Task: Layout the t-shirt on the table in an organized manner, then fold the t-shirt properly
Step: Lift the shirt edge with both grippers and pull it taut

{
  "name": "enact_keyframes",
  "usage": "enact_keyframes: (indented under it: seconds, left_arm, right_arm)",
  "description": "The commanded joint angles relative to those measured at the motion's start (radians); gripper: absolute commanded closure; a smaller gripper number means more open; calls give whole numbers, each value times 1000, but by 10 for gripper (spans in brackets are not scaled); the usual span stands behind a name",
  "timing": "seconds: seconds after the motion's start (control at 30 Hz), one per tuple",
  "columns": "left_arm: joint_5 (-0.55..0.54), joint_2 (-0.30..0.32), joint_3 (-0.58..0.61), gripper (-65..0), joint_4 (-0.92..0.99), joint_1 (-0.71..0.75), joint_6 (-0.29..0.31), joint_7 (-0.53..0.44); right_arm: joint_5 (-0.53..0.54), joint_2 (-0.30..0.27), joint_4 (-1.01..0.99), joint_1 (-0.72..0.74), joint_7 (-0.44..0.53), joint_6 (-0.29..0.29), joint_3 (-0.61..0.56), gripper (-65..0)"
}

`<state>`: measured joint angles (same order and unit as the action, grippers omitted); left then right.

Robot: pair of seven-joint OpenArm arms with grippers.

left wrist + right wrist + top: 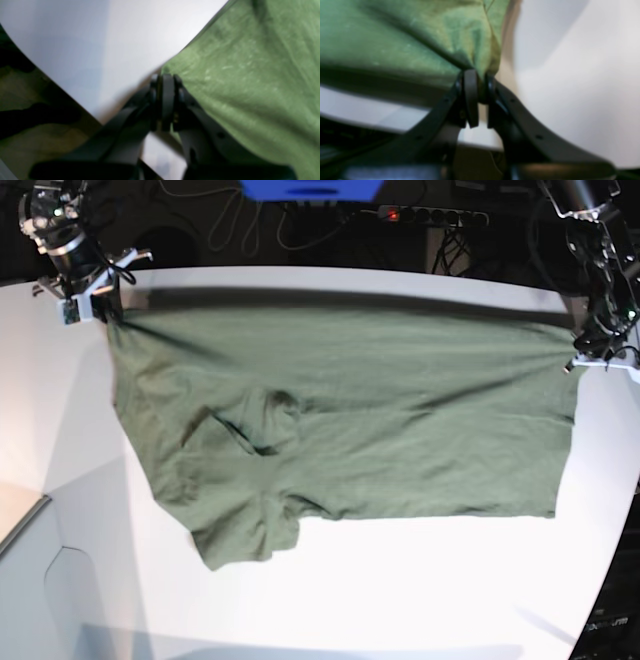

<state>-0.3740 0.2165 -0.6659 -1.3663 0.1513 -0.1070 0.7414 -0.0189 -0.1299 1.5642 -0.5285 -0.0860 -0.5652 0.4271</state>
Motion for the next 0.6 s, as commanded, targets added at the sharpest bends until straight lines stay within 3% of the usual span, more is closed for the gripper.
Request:
enact_keyframes:
  seconds: [0.0,0.23,0.57]
  left_arm:
    - [5,19,-7,-1,-19,3,-3,-21]
    - [5,19,-7,-1,-22,32,-3,-21]
    - [5,19,-7,-1,-45,90,-3,-21]
  right_arm:
    - [17,-12,17,-17,28,-2,6,0]
    - [15,14,8,-118,177,-2,8,0]
    - [14,23,-64,-124,185,-2,6,0]
